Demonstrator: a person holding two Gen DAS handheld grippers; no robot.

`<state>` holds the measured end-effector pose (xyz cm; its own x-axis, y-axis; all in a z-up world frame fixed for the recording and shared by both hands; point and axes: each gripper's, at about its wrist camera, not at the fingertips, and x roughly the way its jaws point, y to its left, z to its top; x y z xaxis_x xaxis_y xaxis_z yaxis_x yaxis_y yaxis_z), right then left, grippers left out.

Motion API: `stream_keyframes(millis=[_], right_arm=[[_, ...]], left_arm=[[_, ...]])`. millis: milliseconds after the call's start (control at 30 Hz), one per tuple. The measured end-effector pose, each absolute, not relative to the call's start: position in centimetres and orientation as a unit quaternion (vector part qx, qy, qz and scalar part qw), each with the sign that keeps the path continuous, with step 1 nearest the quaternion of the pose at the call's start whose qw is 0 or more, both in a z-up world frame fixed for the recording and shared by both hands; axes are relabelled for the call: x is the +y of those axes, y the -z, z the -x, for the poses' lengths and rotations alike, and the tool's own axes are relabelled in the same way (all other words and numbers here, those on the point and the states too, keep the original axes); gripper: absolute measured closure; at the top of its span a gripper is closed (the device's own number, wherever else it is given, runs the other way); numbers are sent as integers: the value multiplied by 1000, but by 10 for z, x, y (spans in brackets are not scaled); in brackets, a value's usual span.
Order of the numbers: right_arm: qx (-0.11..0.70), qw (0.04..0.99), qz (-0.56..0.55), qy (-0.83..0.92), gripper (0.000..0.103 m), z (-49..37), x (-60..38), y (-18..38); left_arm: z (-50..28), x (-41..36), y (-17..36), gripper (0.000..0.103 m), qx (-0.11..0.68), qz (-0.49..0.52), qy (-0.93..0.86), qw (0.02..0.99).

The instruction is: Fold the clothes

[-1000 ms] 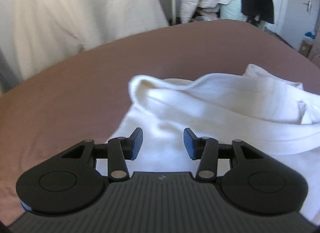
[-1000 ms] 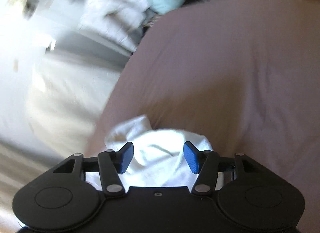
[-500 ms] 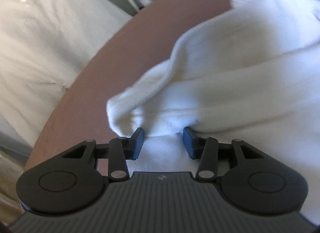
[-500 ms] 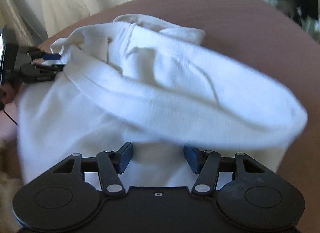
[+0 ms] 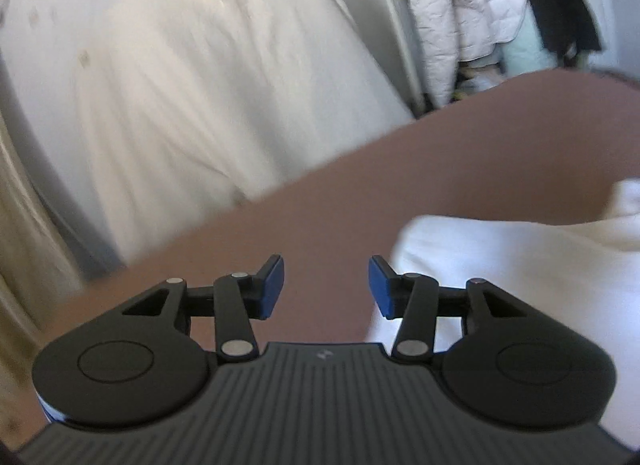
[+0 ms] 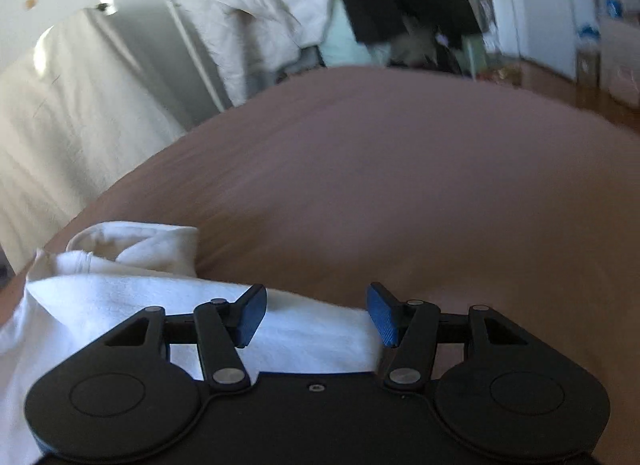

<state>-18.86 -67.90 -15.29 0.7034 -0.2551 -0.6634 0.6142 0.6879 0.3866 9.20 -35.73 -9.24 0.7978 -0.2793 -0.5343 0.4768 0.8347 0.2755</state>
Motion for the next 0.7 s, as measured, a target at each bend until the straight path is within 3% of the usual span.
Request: stream_keyframes(millis=[167,233,300,467,500,567,600,633,700], right_arm=[[295,834,-393,253,39,213,-695,151],[271,824,-436,241,32,225,-701,157],[265,812,-463,238,31,233,-701,165],[291,821,-447,202,27,210,-696,199],[286,826,-440,204,27,204,-697,208],[258,852,-408,205,30,207,-689,200],[243,864,-391,205,46,208,-684,195],[227,876,-373,205,89,210,-680,190],[197,897,-338,205,94,214,-672,180]], left_arm=[[-64,-371,102,54,284,-242,309,875],[-61,-383,108,52,328,-230,354,845],[-57,-395,114,52,365,-217,392,816],[-32,-436,125,52,364,-229,405,806],[-30,-447,125,53,362,-225,409,807],[-26,-472,134,74,376,-213,397,810],[-25,-485,140,77,387,-206,387,811],[-23,-499,146,79,390,-204,372,817],[-22,-526,154,79,366,-221,333,840]])
